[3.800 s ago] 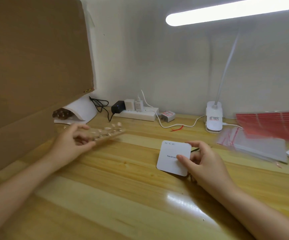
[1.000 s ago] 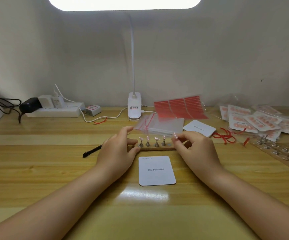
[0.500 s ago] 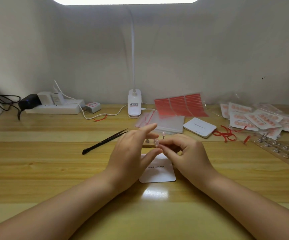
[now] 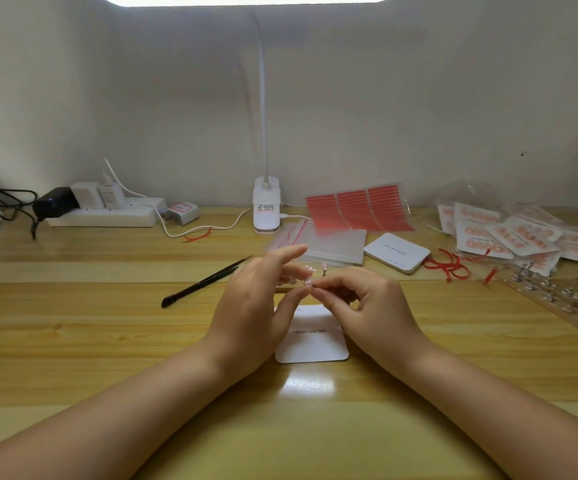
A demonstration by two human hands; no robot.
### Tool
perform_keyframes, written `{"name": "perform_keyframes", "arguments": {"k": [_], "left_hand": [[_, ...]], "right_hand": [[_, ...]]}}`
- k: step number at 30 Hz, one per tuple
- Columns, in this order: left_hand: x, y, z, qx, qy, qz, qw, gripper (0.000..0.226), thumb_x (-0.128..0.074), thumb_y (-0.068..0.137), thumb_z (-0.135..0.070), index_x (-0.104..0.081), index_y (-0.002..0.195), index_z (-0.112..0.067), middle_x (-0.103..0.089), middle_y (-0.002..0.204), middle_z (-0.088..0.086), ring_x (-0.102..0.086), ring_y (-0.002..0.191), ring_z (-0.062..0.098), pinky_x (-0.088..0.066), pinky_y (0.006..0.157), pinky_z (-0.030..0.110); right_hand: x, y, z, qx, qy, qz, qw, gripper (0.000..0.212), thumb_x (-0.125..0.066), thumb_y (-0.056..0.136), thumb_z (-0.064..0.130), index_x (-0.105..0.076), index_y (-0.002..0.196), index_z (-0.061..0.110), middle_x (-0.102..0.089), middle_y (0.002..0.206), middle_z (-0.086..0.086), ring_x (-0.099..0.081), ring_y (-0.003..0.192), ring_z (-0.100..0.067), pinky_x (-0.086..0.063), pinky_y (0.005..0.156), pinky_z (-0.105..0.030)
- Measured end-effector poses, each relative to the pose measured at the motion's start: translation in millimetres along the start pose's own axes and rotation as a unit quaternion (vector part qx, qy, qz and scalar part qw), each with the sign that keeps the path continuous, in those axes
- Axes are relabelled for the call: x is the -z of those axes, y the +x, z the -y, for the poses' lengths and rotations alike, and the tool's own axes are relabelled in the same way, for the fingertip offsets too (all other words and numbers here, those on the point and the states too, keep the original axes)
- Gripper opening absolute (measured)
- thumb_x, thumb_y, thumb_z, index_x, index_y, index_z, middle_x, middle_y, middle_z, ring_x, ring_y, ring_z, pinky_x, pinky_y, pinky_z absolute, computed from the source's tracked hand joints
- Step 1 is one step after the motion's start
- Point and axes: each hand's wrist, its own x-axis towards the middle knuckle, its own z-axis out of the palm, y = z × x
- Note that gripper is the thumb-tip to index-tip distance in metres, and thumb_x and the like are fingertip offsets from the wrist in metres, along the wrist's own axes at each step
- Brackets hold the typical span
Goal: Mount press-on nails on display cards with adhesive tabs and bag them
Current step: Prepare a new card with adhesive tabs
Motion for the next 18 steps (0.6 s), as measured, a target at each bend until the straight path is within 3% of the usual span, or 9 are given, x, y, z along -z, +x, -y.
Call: {"name": "perform_keyframes", "arguments": {"k": [5, 13, 18], "left_hand": [[-1.0, -0.5, 0.5, 0.013, -0.015, 0.011, 1.000, 0.043, -0.061, 0.090, -0.016, -0.050, 0.130, -0.004, -0.071, 0.104, 0.001, -0.067, 0.095, 0.022, -0.052, 0.083, 0.045], [1.5, 0.4, -0.6, 0.071, -0.087, 0.017, 0.994, 0.043, -0.061, 0.092, -0.001, -0.045, 0.131, -0.009, -0.071, 0.099, 0.001, -0.066, 0.095, 0.008, -0.045, 0.088, 0.012], [0.9, 1.2, 0.5, 0.094, -0.120, 0.005, 0.988, 0.044, -0.061, 0.091, 0.001, -0.042, 0.127, -0.017, -0.071, 0.095, -0.007, -0.065, 0.094, -0.001, -0.042, 0.085, 0.006]], "right_hand": [[-0.4, 0.0, -0.7, 0.001, 0.004, -0.002, 1.000, 0.011, -0.075, 0.083, 0.011, -0.076, 0.093, 0.015, -0.070, 0.079, 0.004, -0.062, 0.074, -0.009, -0.050, 0.068, -0.026], [-0.8, 0.4, -0.6, 0.002, 0.002, 0.002, 1.000, 0.010, -0.075, 0.081, 0.007, -0.076, 0.090, 0.011, -0.069, 0.078, 0.002, -0.060, 0.073, -0.009, -0.047, 0.067, -0.022], [-0.5, 0.8, -0.7, 0.003, 0.005, 0.004, 1.000, 0.010, -0.075, 0.082, 0.007, -0.076, 0.091, 0.012, -0.068, 0.077, 0.004, -0.060, 0.073, -0.007, -0.045, 0.066, -0.015]]}}
